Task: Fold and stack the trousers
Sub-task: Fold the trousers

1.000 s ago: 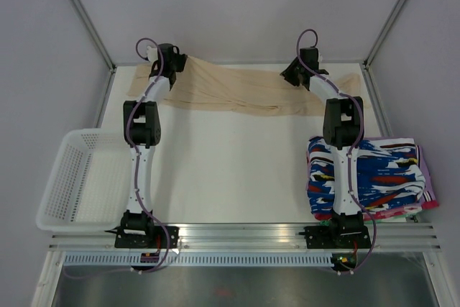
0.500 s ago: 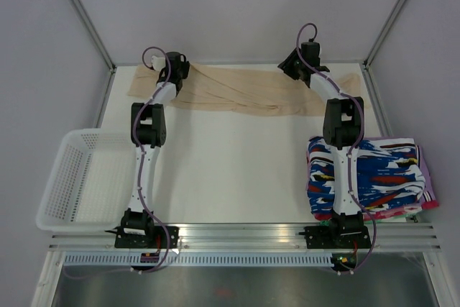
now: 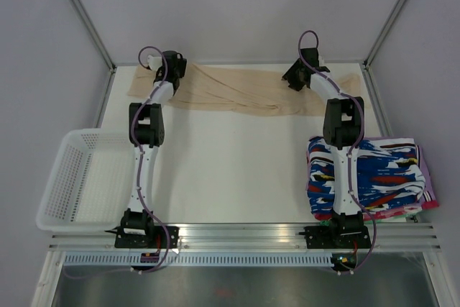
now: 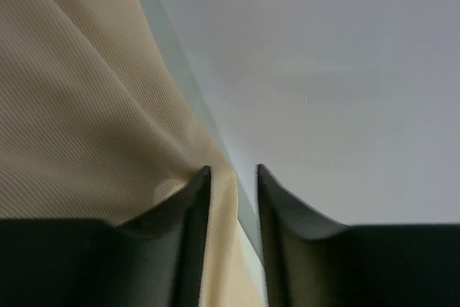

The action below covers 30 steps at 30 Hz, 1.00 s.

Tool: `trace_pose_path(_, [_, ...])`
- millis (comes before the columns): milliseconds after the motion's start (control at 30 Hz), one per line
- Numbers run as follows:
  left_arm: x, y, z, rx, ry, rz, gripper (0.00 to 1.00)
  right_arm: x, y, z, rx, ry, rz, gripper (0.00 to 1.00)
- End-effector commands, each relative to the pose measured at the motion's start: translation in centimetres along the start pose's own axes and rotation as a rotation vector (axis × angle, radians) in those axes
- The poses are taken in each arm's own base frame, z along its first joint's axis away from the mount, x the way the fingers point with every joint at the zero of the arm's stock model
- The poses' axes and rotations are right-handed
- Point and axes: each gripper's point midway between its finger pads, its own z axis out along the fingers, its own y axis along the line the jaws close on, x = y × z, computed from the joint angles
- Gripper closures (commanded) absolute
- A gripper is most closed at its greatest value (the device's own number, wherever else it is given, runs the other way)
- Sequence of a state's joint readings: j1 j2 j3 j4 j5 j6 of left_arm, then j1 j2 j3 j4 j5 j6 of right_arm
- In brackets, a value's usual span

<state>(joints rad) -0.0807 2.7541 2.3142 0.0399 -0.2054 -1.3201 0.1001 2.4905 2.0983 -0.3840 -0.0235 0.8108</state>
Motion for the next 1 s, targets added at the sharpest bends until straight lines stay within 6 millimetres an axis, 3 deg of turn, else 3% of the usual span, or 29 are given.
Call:
trace_pose_path(0, [-2.2, -3.3, -0.8, 0.063, 0.016, -0.020, 0.57, -1.0, -0.6, -0.2, 0.052, -0.044, 0.046, 0.49])
trace_pose_path(67, [-3.1, -4.9, -1.9, 0.084, 0.044, 0.047, 0.52, -1.2, -0.9, 0.4, 0.065, -0.048, 0.040, 0.49])
trace_pose_path(133, [-3.2, -4.4, -2.9, 0.063, 0.067, 0.135, 0.42, -0.9, -1.4, 1.1, 0.081, -0.042, 0.038, 0.50])
trace_pose_path(167, [-4.1, -6.7, -4.5, 0.100, 0.074, 0.163, 0.38, -1.0, -1.3, 1.2, 0.077, -0.045, 0.038, 0.51])
trace_pose_path(233, [-4.5, -6.3, -6.0, 0.079, 0.095, 0.258, 0.32, -0.9, -1.6, 1.7, 0.082, -0.047, 0.045, 0.54])
trace_pose_path(267, [-5.3, -7.7, -7.9, 0.077, 0.097, 0.290, 0.30, -0.8, -1.8, 1.9, 0.086, -0.049, 0.045, 0.58])
trace_pose_path(400, [-8.1, -4.8, -11.7, -0.089, 0.073, 0.380, 0.25, -1.1, -2.4, 2.4, 0.100, -0.068, 0.041, 0.83])
trace_pose_path(433, [-10.4, -3.7, -12.1, -0.139, 0.042, 0.371, 0.25, -1.4, -2.8, 2.6, 0.114, -0.082, 0.039, 0.89])
trace_pose_path(467, [-11.3, -3.1, -13.5, -0.188, 0.049, 0.363, 0.24, -1.8, -3.2, 2.6, 0.121, -0.091, 0.041, 0.98])
trace_pose_path(600, [-13.2, 1.5, -15.9, -0.336, 0.089, 0.319, 0.24, -4.3, -3.2, 2.4, 0.093, -0.151, 0.066, 1.00])
trace_pose_path(800, [-13.7, 5.1, -18.1, -0.464, 0.106, 0.302, 0.25, -7.8, -2.1, 1.8, 0.022, -0.233, 0.082, 1.00])
trace_pose_path(967, [-14.6, 8.7, -18.3, -0.568, 0.088, 0.234, 0.26, -7.9, -0.9, 1.8, -0.049, -0.214, 0.091, 1.00])
